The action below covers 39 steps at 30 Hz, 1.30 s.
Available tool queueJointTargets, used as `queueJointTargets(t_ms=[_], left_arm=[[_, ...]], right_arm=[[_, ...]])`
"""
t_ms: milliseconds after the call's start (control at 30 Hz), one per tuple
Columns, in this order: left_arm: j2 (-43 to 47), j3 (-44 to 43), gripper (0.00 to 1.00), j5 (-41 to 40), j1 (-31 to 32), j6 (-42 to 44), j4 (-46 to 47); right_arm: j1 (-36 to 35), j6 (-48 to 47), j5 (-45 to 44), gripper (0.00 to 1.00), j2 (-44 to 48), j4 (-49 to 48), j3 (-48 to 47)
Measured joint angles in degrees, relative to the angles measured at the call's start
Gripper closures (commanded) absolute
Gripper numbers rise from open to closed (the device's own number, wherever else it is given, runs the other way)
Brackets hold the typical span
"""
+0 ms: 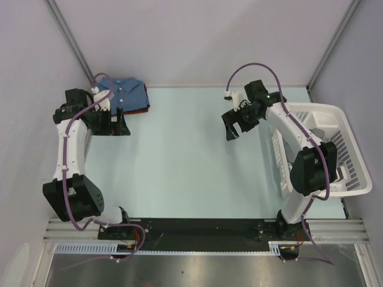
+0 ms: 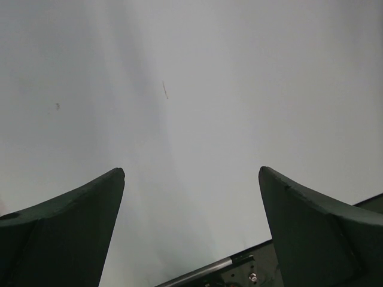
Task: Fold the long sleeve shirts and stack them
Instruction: Grab the shirt from the pile
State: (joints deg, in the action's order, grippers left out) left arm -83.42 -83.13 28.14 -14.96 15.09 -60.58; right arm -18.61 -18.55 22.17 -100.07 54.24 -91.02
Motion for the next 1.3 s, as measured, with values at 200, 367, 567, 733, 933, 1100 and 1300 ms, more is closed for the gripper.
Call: queueJointTargets(t_ms=[200,367,567,733,933,1100,1300], left_arm=[[-0.57,-5.22,0.01,-4.9,0.24,0.0,3.13],[-6.08,-18.32,0.01,-5.97,1.95,0.37,5.64],[-11.58,-25.18,0.01,-4.2,10.16,0.44,7.39],[-17.62,-27.58,0.01,-2.99,13.97,-0.61,7.37],[-21.53,-27.91,0.01,-4.02,13.55,-1.2,6.4],[-20.72,-27.23,0.01,-4.68,13.44,-1.14,6.43],[-19.87,-26.03,0.01,-5.25,13.05,-2.08,6.49]], right_arm=[[7.52,-2.75,3.08,0.0,-2.91,5.7,-14.03],[19.5,-5.14,5.18,0.0,-1.95,10.34,-19.26],[35.15,-9.25,3.06,0.0,2.84,14.36,-15.47],[43.69,-12.9,-3.87,0.0,7.89,13.4,-3.02],[44.44,-14.53,-12.26,0.0,4.59,8.31,9.7],[44.59,-14.49,-15.67,0.02,1.03,2.54,17.2],[45.75,-14.91,-14.64,1.0,-0.55,1.55,16.98]])
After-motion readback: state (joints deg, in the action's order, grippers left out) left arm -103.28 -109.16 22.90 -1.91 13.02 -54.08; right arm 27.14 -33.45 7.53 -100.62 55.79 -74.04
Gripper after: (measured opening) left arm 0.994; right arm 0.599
